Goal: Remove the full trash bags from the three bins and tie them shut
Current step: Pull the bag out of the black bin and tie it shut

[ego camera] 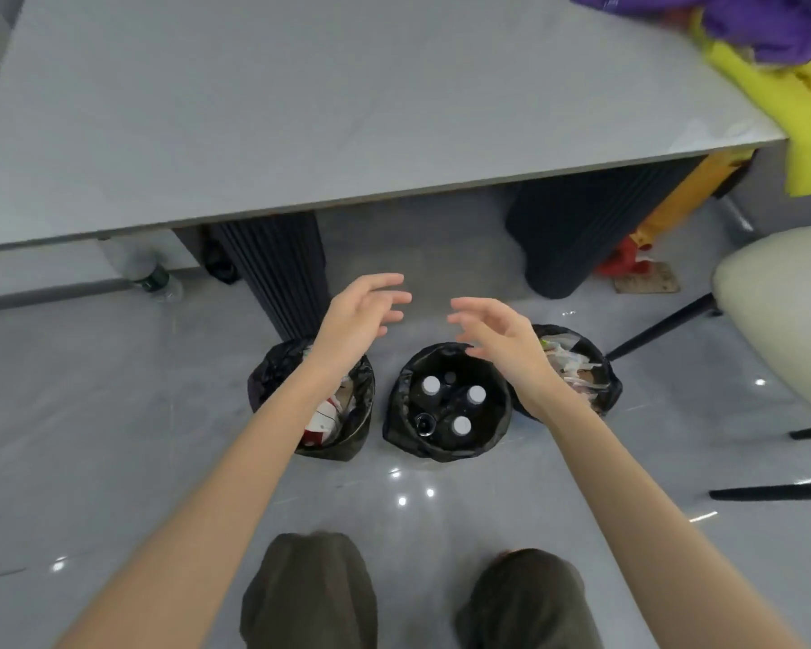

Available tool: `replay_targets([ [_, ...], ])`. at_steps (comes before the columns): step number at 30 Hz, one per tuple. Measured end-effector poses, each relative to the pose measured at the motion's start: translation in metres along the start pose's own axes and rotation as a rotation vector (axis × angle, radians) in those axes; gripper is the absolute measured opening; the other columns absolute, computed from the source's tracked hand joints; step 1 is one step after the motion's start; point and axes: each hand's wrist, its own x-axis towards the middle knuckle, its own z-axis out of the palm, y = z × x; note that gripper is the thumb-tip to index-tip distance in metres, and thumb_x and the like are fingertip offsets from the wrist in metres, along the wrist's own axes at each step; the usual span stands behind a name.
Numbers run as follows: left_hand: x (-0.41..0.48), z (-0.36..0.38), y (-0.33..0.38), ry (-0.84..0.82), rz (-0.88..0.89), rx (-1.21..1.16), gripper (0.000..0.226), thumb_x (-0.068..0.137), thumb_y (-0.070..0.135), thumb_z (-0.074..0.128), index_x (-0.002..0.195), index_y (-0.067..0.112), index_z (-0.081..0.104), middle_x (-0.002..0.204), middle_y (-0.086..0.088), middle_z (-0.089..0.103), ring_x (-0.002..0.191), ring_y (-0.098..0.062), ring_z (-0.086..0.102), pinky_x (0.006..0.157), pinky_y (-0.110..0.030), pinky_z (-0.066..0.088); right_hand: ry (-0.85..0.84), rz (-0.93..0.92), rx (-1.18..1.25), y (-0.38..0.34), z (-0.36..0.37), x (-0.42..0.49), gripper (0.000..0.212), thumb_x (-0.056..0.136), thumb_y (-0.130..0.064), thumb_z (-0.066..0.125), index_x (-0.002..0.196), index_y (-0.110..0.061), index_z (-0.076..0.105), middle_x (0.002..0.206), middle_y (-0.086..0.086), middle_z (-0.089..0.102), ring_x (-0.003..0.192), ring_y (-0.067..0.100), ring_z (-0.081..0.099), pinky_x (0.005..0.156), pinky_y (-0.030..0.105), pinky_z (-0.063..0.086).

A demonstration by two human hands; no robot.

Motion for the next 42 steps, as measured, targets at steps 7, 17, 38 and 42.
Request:
replay_targets([
  [7, 0.07, 0.037, -0.138, 0.082, -0.008, -0.048, 0.029, 0.098, 0.017, 0.039, 0.121, 0.025, 0.056, 0.109, 0.01, 0.067, 0.1, -0.01, 0.064, 0.094, -0.031, 0.05, 0.004, -0.008, -0.017, 0.145, 0.032, 0.073, 0.025, 0.096, -0.012, 0.048, 0.11, -0.027, 0.061, 0.098, -0.013, 0.067, 0.09, 0.01, 0.063, 0.084, 0.024, 0.051],
  [17, 0.113, 0.05, -0.249, 0.143, -0.012, -0.045, 0.029, 0.097, 0.015, 0.04, 0.119, 0.025, 0.056, 0.106, 0.011, 0.066, 0.098, -0.01, 0.064, 0.095, -0.032, 0.05, 0.016, -0.003, 0.007, 0.256, 0.064, 0.125, 0.025, 0.097, -0.013, 0.046, 0.116, -0.024, 0.058, 0.106, -0.006, 0.067, 0.097, 0.016, 0.063, 0.088, 0.03, 0.051],
  [38, -0.016, 0.005, -0.26, 0.303, -0.048, -0.15, 0.029, 0.093, 0.012, 0.05, 0.119, 0.016, 0.06, 0.102, 0.004, 0.066, 0.083, -0.008, 0.063, 0.067, -0.018, 0.052, -0.106, -0.14, -0.03, 0.219, 0.092, 0.012, 0.023, 0.095, -0.015, 0.051, 0.114, -0.024, 0.06, 0.104, -0.006, 0.067, 0.099, 0.018, 0.062, 0.077, 0.022, 0.049],
  [42, -0.05, -0.002, -0.279, 0.32, -0.089, -0.158, 0.029, 0.089, 0.013, 0.057, 0.118, 0.015, 0.06, 0.1, -0.002, 0.065, 0.079, -0.009, 0.061, 0.073, -0.023, 0.05, -0.119, -0.154, -0.05, 0.227, 0.103, -0.02, 0.019, 0.094, -0.019, 0.054, 0.11, -0.026, 0.061, 0.107, -0.001, 0.066, 0.097, 0.017, 0.061, 0.08, 0.026, 0.049],
])
